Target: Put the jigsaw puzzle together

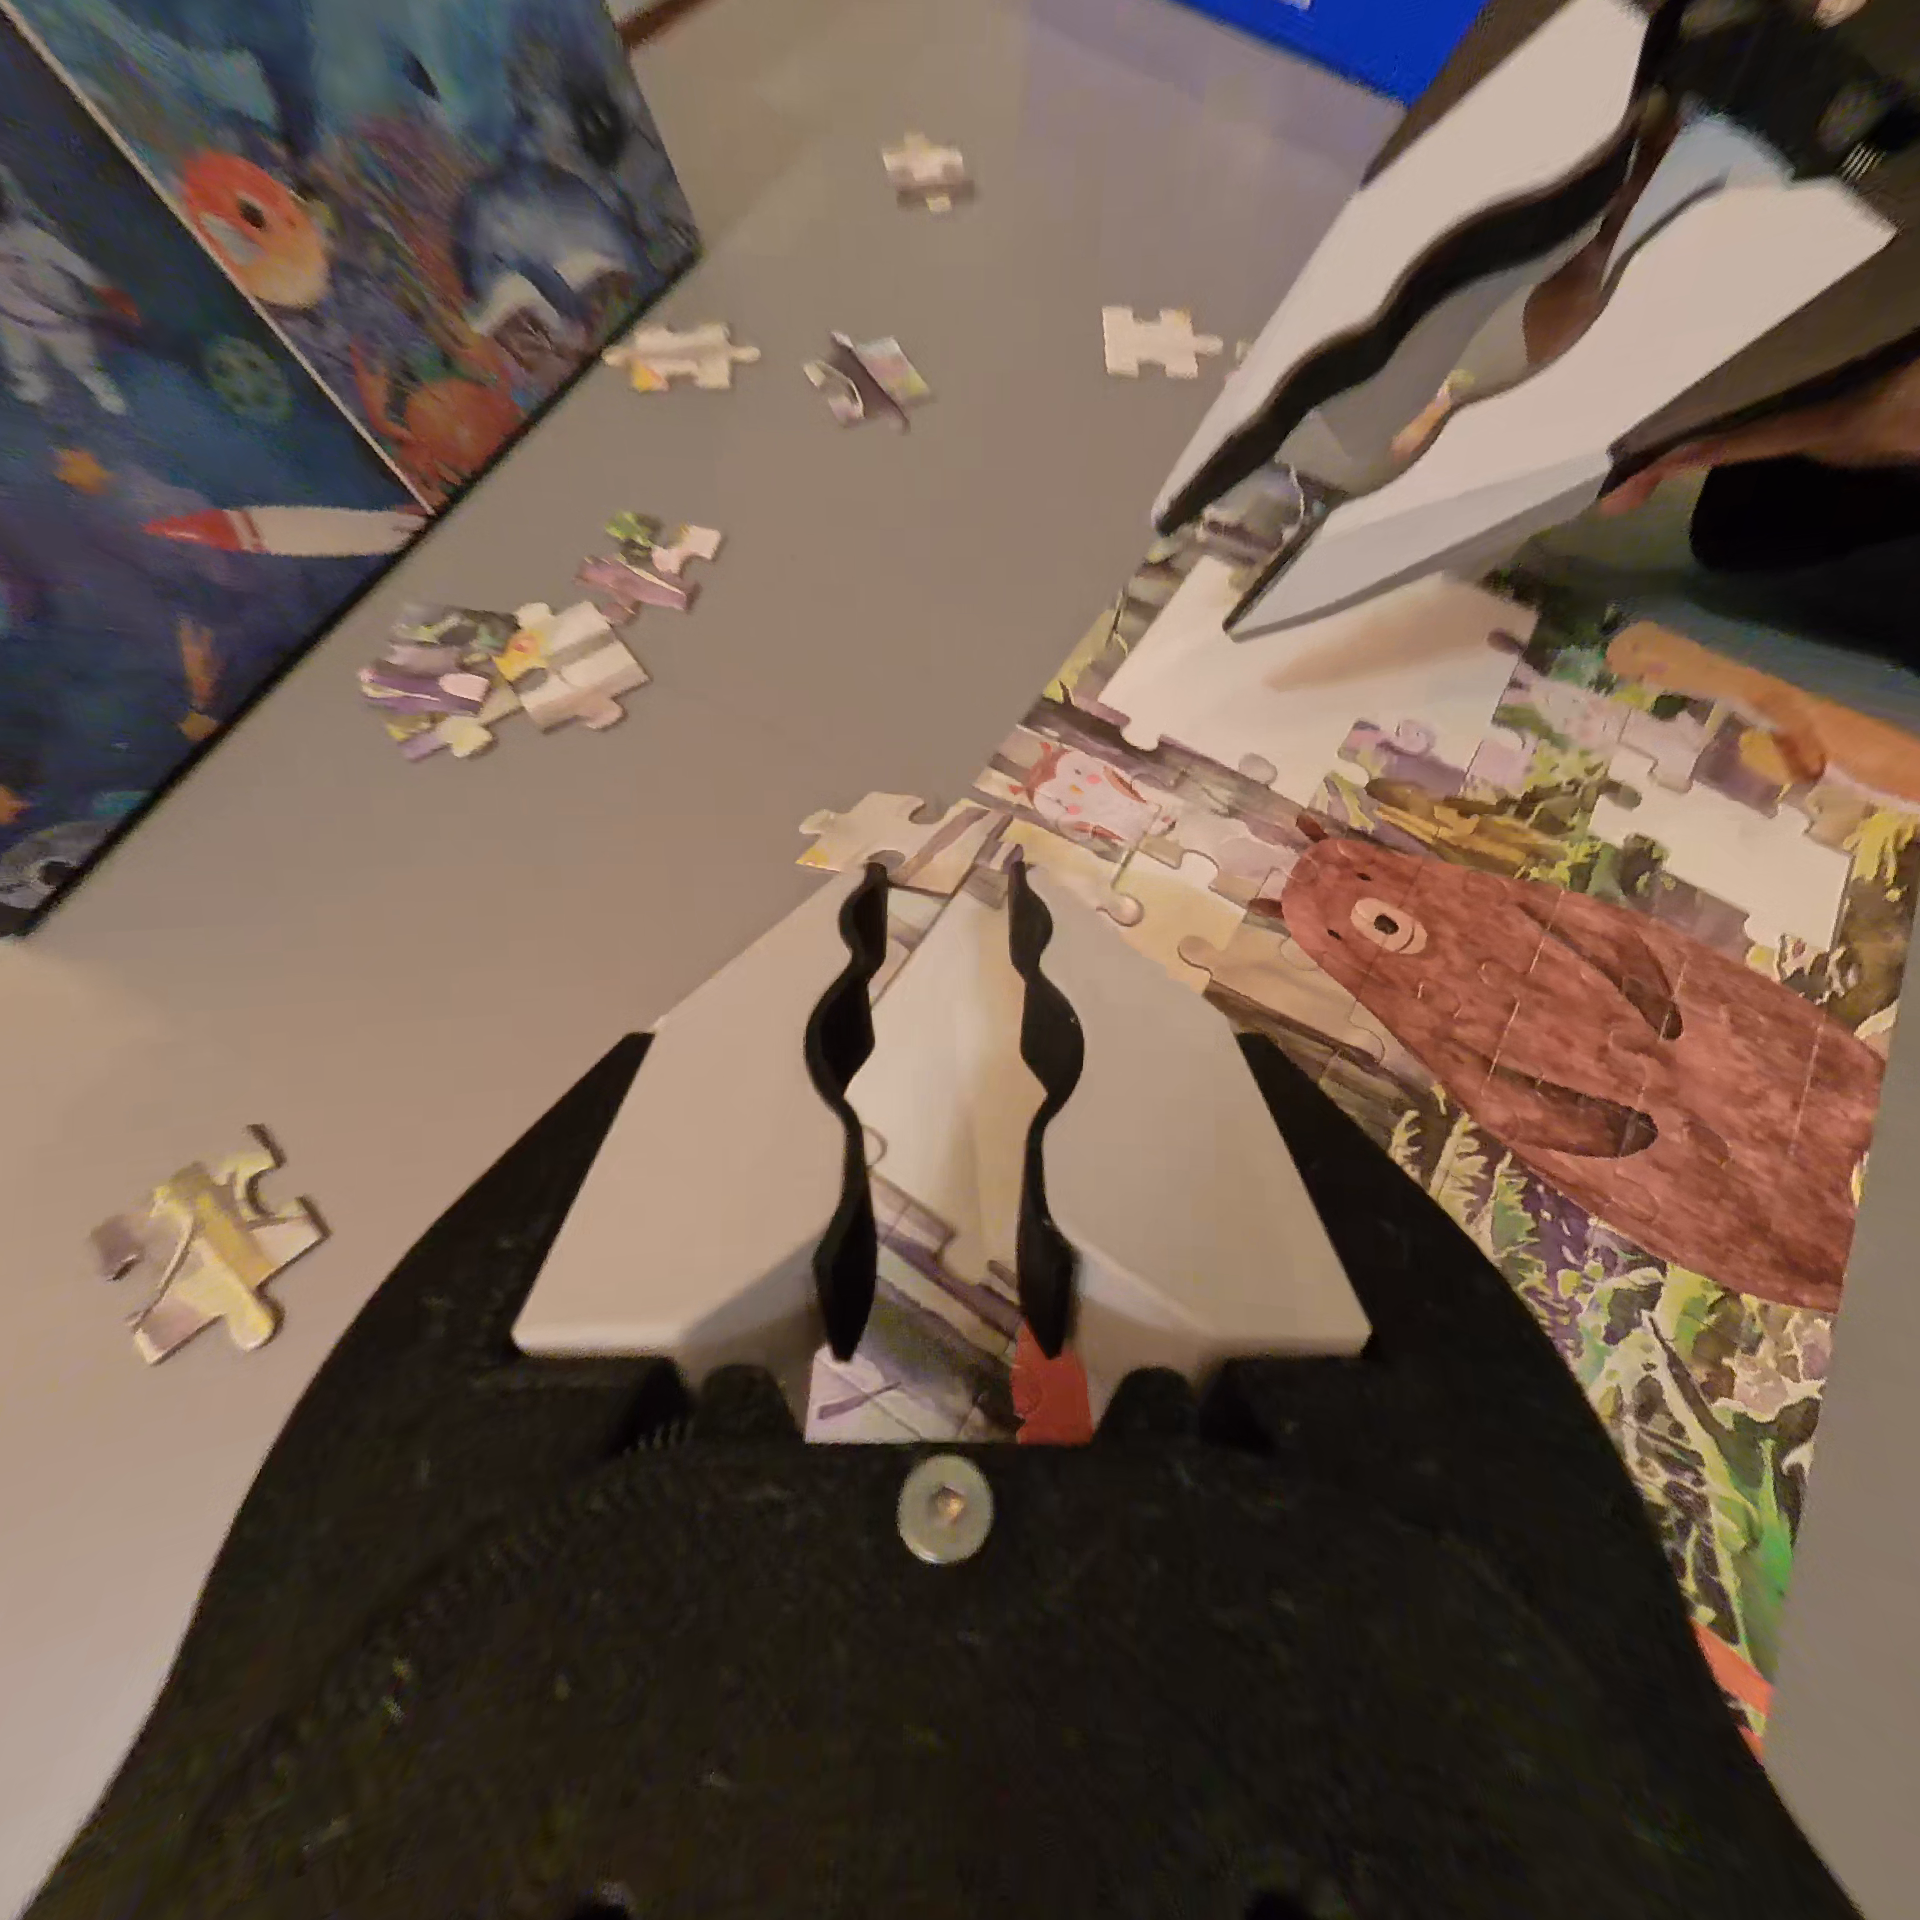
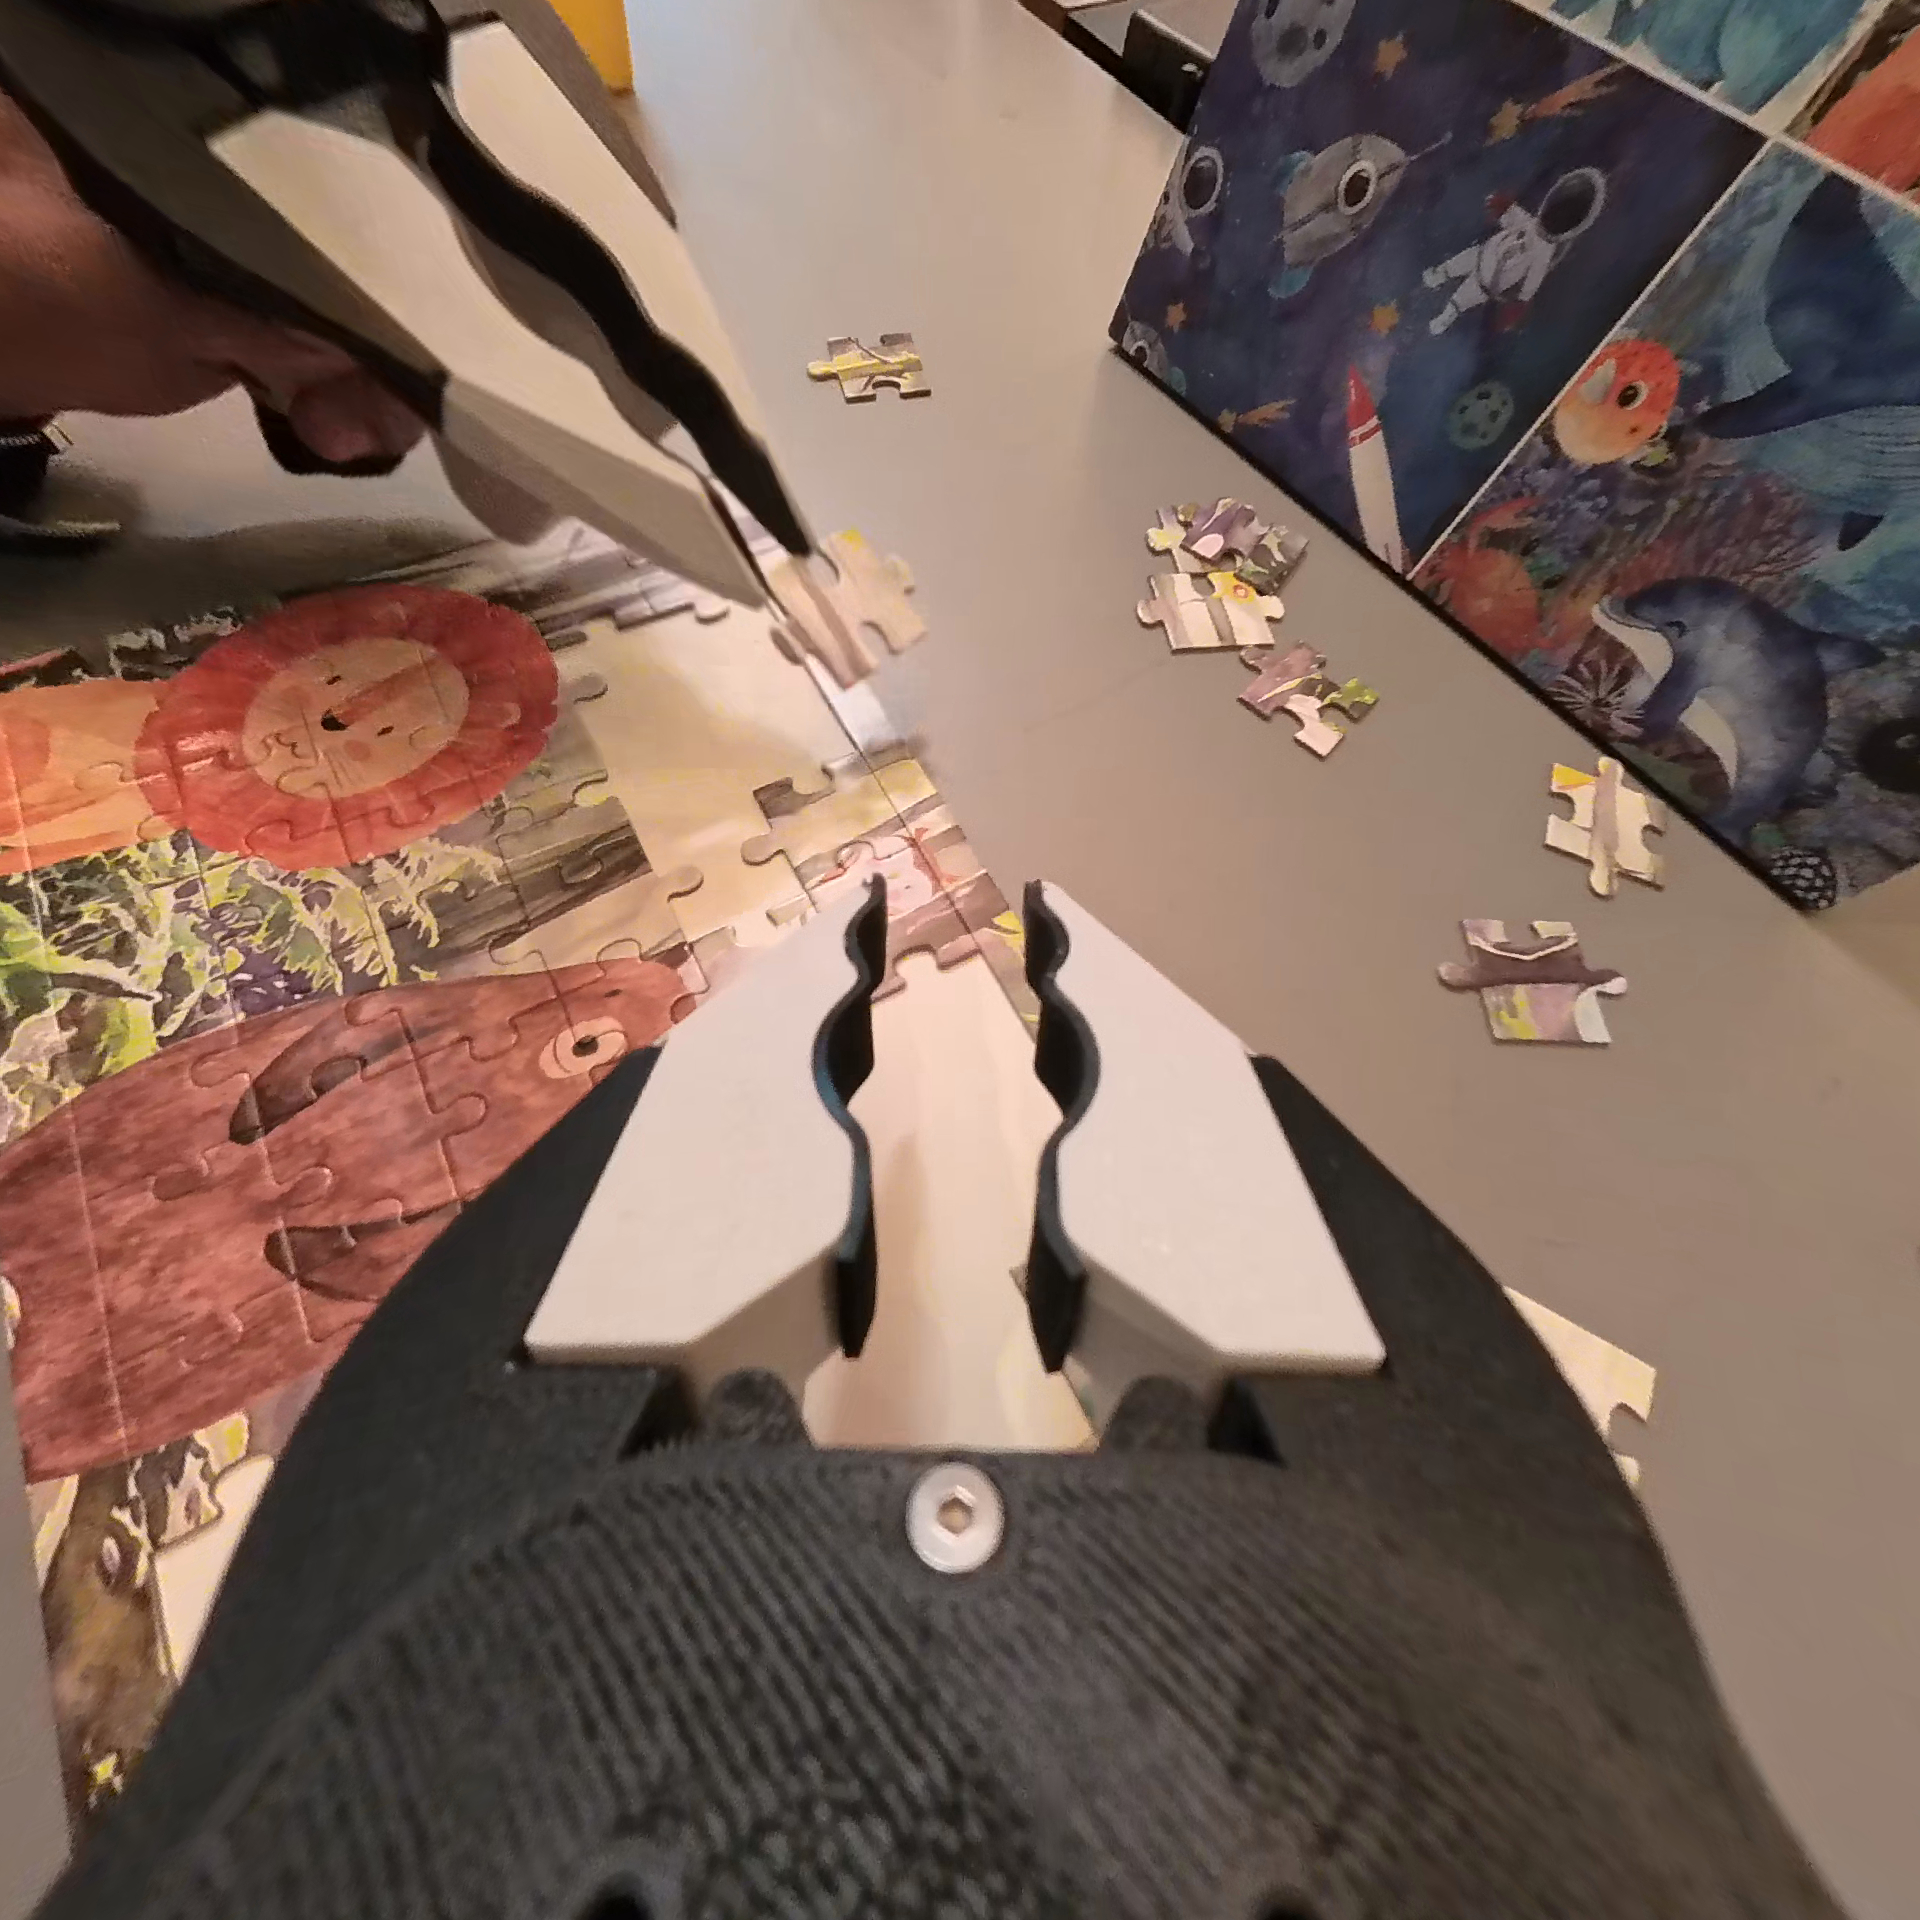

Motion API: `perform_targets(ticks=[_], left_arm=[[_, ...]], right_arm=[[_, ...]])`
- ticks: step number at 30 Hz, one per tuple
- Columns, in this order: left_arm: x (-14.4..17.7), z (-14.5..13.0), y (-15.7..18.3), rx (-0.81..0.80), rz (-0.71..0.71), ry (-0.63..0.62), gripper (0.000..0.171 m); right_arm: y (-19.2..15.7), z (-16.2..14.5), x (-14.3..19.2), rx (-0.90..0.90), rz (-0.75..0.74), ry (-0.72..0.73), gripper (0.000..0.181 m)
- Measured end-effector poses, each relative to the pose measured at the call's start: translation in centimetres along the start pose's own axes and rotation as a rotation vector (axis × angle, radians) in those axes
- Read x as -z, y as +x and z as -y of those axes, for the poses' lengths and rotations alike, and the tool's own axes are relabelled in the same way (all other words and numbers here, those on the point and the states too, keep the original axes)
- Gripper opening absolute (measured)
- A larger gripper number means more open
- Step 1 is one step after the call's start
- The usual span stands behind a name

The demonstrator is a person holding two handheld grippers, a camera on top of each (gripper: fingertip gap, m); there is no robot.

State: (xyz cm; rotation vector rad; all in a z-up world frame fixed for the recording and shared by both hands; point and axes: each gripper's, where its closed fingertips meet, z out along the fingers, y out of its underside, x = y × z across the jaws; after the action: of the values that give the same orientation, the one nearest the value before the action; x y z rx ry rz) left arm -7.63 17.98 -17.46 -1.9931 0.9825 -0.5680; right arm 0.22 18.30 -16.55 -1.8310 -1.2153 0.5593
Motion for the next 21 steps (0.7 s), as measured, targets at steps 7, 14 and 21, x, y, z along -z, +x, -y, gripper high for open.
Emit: perform_targets(ticks=[7,14,21], left_arm=[[1.2,0.8,-0.3,0.067,-0.060,0.072,0.013],[1.5,1.1,-0.2,0.055,-0.062,0.090,0.013],[2.9,2.9,0.4,0.125,-0.160,0.209,0.013]], right_arm=[[0.2,-0.1,0.0,-0.006,-0.006,-0.002,0.024],[0.1,-0.1,-0.1,-0.002,-0.003,-0.003,0.024],[-0.4,0.3,0.0,0.021,0.012,0.017,0.025]])
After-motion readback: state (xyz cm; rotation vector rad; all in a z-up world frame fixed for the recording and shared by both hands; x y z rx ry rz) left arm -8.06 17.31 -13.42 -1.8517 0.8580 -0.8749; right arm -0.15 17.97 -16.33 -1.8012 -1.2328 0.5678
